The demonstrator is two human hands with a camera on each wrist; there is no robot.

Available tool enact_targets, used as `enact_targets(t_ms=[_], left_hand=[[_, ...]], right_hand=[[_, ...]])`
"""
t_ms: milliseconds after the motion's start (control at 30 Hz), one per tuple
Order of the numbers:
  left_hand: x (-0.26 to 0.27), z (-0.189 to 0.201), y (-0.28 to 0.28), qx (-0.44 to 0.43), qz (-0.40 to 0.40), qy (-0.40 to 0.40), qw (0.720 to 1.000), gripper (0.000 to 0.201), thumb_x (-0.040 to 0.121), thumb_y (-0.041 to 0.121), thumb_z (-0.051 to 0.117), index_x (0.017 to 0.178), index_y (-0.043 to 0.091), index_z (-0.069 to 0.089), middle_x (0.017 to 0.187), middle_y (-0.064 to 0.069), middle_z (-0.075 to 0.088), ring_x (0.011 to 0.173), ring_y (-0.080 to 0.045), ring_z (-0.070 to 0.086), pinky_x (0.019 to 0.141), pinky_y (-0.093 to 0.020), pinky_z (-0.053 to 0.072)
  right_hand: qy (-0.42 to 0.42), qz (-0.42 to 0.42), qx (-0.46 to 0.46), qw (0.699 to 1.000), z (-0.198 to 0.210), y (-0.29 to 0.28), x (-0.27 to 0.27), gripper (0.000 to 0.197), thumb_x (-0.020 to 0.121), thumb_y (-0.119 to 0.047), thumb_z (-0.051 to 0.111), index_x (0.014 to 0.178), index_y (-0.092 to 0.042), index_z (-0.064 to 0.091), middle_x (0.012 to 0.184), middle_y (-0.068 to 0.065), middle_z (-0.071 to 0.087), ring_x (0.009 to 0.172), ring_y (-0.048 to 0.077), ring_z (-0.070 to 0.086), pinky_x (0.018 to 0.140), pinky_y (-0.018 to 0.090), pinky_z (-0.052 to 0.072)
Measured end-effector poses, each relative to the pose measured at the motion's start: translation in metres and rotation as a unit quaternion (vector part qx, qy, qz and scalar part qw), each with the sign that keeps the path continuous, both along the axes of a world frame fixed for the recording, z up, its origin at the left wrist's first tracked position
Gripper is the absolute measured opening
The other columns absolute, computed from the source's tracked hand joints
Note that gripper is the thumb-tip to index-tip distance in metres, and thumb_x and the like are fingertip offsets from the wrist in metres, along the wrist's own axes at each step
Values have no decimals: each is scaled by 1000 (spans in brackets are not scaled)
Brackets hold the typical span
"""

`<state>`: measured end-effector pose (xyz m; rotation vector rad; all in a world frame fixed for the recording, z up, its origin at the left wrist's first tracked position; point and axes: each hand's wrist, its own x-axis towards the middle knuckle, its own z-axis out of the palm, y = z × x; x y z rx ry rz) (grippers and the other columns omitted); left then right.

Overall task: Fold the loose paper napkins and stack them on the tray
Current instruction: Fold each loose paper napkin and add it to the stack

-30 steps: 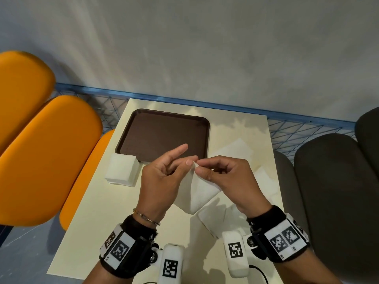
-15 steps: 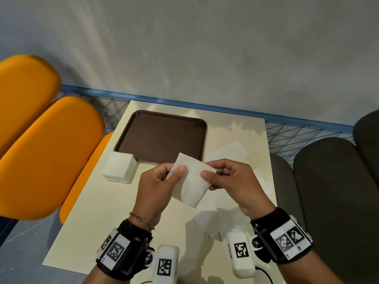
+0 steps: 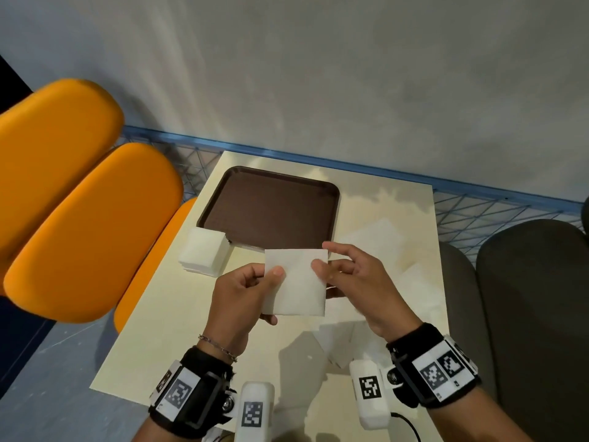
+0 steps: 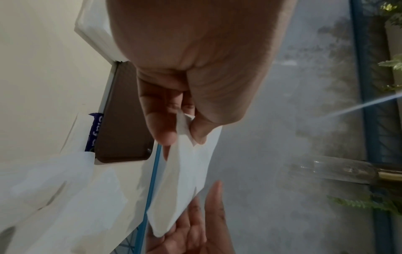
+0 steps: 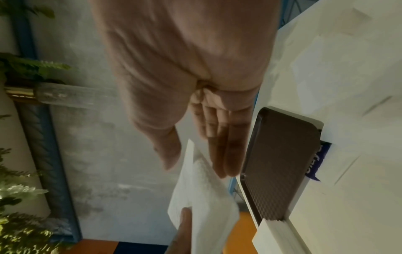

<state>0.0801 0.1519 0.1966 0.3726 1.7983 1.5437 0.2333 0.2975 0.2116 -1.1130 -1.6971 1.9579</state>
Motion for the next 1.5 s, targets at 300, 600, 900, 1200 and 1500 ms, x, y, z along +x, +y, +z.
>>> enact_targets(t_ms=[300, 600, 900, 1200, 1500], left_hand=[[-61, -20, -16, -18, 13, 18, 1000, 12, 95, 27, 76, 95, 15, 78, 89, 1, 77, 75, -20, 71, 46, -31, 55], [-147, -50, -35, -36, 49, 18, 998, 10, 95, 27, 76, 91, 18, 78, 86, -7, 76, 76, -39, 68, 44, -28, 51], [-240, -120, -43, -120, 63, -11, 991, 12, 89, 13, 80, 101, 14, 79, 84, 1, 80, 70, -23, 71, 64, -41, 63], [-292, -176, -17, -227, -2, 153, 962, 15, 89, 22, 82, 104, 19, 80, 87, 3, 75, 82, -17, 69, 70, -24, 52], [-293, -188, -15, -283, 0, 191, 940, 33, 86, 31, 85, 113, 14, 75, 92, 1, 68, 91, -21, 65, 74, -26, 43]], right_hand=[[-40, 29, -37, 998, -18, -23, -59, 53, 86, -7, 86, 133, -16, 63, 89, 14, 81, 86, 28, 80, 76, 35, 63], [-87, 97, -74, 989, -44, -47, -142, 52, 85, -2, 86, 130, -12, 63, 91, 16, 81, 90, 32, 80, 81, 40, 66], [-132, 72, -103, 983, -104, -53, -237, 33, 86, 5, 82, 115, 0, 69, 91, 23, 79, 71, 22, 75, 71, 36, 65], [-243, -13, -68, 968, -171, -47, -301, 9, 88, -20, 79, 94, -15, 74, 69, 9, 76, 56, 22, 62, 63, 41, 58], [-266, -24, -49, 962, -190, -46, -299, 16, 80, -23, 88, 88, -18, 74, 79, 10, 80, 63, 24, 73, 65, 41, 65]])
